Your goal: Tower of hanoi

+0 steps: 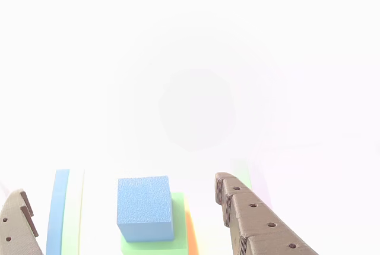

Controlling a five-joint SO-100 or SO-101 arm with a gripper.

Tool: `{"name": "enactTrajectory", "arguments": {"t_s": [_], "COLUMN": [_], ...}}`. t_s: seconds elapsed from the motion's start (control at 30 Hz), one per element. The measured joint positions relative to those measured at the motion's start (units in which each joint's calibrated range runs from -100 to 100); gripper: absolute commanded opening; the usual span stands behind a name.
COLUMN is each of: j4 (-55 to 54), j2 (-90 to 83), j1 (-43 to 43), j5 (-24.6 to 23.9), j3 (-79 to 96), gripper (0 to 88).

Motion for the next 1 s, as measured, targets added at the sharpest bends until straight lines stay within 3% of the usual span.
{"name": "enactTrajectory", "arguments": {"t_s": [0.33, 1.0], "j4": [-10.51, -16.21], "j2": [10.38, 17.14], "j1": [-0.25, -2.87], "j5": [0.0, 0.0], "j3": [0.0, -0.09], "gripper": [33.7, 28.7]}}
